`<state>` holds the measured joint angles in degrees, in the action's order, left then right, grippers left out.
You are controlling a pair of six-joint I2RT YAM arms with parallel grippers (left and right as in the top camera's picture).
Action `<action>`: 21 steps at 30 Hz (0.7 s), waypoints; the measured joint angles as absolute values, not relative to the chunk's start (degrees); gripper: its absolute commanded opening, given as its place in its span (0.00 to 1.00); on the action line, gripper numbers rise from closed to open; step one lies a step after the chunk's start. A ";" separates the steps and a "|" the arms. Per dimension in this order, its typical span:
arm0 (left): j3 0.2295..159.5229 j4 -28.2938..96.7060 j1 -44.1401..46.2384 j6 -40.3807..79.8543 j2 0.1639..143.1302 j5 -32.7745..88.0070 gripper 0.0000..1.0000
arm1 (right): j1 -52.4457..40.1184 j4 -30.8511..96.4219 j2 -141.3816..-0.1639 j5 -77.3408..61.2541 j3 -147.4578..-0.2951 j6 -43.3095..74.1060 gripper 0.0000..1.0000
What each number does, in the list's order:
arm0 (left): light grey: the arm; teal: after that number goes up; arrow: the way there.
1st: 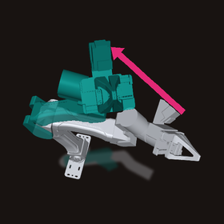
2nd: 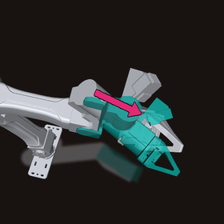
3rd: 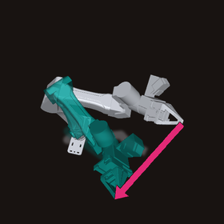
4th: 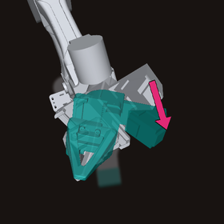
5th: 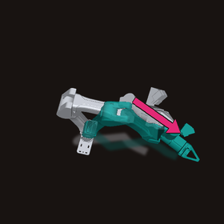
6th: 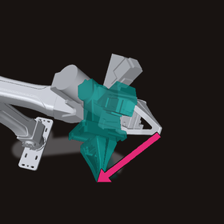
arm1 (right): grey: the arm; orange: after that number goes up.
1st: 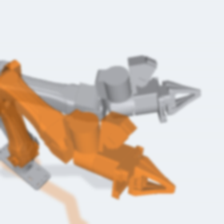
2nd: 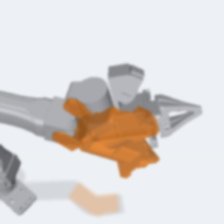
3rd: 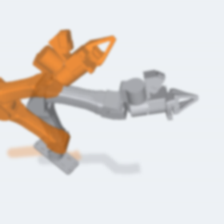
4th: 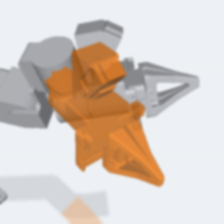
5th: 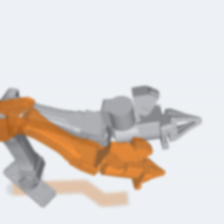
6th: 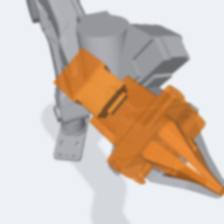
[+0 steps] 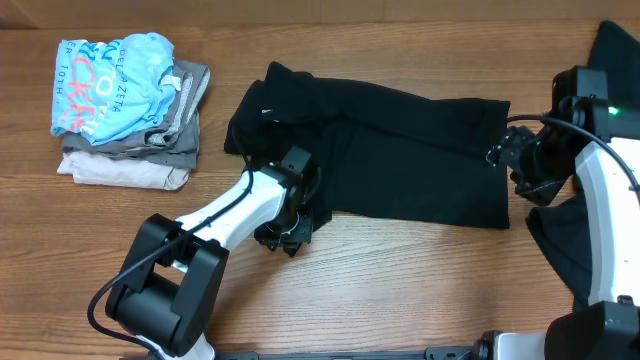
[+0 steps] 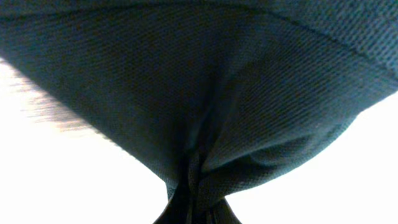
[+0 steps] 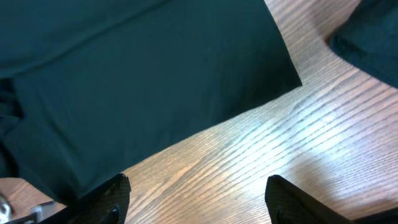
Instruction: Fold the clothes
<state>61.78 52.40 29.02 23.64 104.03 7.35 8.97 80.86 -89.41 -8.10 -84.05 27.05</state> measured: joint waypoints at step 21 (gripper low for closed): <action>81.93 62.41 26.48 16.93 104.42 5.56 0.04 | 12.10 53.08 -89.36 -2.76 -52.18 35.27 0.65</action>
<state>81.93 62.41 26.48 16.93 104.42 5.56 12.10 53.08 -89.36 -2.76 -52.18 35.27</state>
